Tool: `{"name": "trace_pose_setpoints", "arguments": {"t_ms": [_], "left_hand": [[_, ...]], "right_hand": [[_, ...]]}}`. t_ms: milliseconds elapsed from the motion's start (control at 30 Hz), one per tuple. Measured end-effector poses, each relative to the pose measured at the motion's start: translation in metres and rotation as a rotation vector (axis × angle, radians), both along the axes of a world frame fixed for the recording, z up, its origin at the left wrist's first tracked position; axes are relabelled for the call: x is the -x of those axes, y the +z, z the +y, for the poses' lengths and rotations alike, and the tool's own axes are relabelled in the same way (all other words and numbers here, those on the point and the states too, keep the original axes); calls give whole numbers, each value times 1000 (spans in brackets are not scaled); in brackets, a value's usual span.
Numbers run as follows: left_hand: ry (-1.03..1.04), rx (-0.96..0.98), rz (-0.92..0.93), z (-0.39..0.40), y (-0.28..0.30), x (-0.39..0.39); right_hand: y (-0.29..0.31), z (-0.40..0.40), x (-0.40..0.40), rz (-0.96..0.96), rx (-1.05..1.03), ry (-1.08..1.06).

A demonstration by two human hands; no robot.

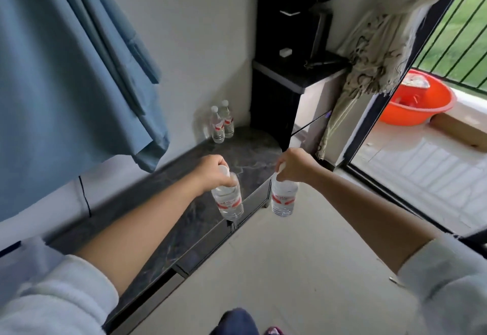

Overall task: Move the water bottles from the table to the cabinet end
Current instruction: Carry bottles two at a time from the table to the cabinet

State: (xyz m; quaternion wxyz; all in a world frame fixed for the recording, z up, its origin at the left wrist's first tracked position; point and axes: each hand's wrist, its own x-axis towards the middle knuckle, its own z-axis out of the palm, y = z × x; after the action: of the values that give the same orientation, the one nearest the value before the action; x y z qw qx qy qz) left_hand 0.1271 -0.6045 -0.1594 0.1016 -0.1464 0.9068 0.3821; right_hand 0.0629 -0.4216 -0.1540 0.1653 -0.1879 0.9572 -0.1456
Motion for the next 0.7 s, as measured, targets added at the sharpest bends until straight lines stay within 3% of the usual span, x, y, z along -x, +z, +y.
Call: {"name": "trace_pose_setpoints", "arguments": {"t_ms": [367, 700], "left_hand": [[26, 99, 86, -63, -40, 178], [187, 45, 115, -110, -75, 288]], "right_hand": [[-56, -59, 211, -35, -193, 160], [-105, -125, 334, -120, -120, 179]]}}
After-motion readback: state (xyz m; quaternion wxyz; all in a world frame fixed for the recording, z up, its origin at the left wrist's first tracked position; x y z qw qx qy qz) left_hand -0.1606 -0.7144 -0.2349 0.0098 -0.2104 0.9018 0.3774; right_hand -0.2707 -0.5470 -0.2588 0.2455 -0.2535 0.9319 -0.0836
